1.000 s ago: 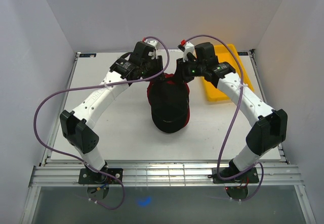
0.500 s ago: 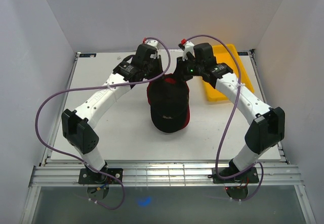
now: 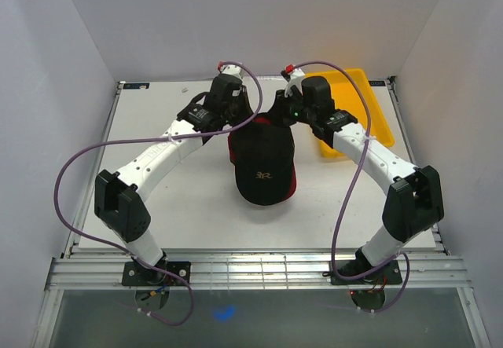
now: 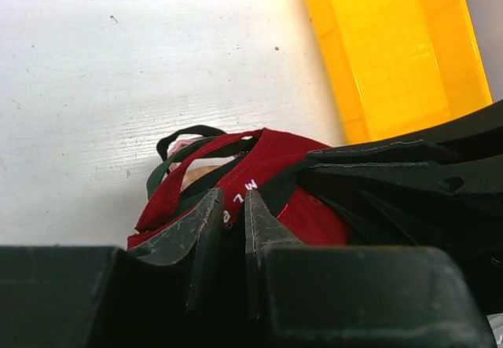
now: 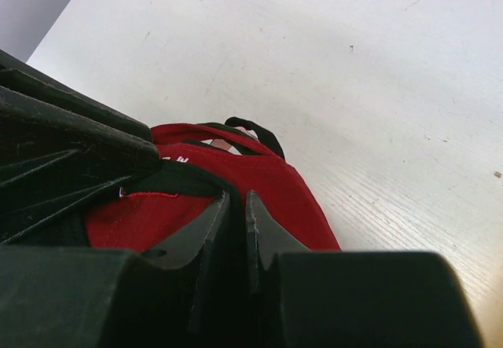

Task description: Stack the hats

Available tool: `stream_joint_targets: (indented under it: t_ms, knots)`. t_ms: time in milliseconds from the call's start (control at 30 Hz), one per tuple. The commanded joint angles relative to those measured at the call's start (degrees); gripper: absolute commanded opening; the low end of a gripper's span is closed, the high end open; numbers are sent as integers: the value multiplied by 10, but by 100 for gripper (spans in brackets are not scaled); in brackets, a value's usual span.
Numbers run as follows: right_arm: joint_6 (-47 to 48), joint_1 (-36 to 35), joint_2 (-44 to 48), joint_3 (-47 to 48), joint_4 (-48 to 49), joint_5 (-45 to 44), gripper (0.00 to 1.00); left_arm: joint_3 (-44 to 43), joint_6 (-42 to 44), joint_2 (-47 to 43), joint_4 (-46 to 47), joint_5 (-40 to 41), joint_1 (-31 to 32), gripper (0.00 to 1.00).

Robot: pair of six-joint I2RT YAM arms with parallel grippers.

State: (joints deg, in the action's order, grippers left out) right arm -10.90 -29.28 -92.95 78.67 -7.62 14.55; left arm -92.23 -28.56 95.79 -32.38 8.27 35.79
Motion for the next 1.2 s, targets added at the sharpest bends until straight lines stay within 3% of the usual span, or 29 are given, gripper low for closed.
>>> stream_joint_targets:
  t_ms: [0, 433, 567, 900, 1167]
  knots:
    - [1, 7, -2, -52, -55, -61, 17, 49, 0, -2, -95, 29, -3, 23]
    - [-11, 10, -22, -62, -36, -78, 22, 129, -19, -39, -79, 40, -3, 15]
    - [-20, 9, -26, -69, -31, -80, 21, 144, -26, -41, -79, 47, -3, 0]
    - [-40, 12, -17, -123, 15, -111, 21, 195, -44, -52, -67, 63, -3, 0]
    - [-51, 28, -31, -123, 23, -85, 34, 211, -47, -53, -68, 74, -3, 0]
